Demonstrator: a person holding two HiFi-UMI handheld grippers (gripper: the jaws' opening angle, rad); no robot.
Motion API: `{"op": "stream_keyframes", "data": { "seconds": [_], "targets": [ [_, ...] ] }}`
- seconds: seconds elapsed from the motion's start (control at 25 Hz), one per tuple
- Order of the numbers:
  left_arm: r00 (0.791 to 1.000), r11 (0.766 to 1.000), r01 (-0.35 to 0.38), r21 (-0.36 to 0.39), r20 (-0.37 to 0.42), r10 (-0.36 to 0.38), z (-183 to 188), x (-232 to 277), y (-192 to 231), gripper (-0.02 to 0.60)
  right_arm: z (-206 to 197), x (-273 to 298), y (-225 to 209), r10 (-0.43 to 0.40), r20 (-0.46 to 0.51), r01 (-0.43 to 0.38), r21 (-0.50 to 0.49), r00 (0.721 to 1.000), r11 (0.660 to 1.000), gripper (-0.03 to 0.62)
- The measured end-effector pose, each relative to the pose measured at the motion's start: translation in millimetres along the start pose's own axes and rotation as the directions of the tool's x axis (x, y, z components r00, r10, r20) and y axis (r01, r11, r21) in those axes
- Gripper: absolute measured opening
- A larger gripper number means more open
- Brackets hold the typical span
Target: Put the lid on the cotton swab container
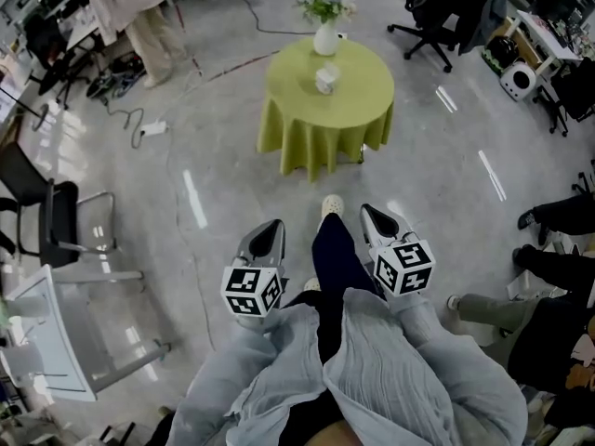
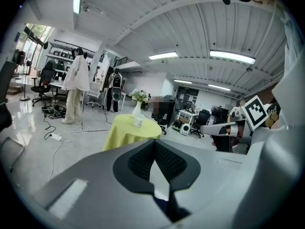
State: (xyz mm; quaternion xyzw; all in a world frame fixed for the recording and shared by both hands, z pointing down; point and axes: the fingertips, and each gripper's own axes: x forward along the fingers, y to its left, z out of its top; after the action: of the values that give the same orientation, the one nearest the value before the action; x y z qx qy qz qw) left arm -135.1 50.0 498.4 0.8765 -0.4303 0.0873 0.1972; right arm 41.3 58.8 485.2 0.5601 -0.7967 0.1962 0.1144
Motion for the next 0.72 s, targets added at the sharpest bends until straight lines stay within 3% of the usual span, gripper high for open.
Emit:
{"op": "stream_keyframes", "data": {
  "seconds": [0.4,0.72],
  "targets": [
    [0.998,0.997,-0.068,-0.029,-0.004,0.068,29,64,43,0.018,44,83,-43,0.050,-0.017,-0.050,-0.017,0.999,0.999,0.002],
    [0.994,0.995,-0.102,0.006,0.024,0.102,103,163,76,0.018,112,180,-102,0.117,-0.010,-0.117,-0.018,0.993,0.993,0.002]
  ]
}}
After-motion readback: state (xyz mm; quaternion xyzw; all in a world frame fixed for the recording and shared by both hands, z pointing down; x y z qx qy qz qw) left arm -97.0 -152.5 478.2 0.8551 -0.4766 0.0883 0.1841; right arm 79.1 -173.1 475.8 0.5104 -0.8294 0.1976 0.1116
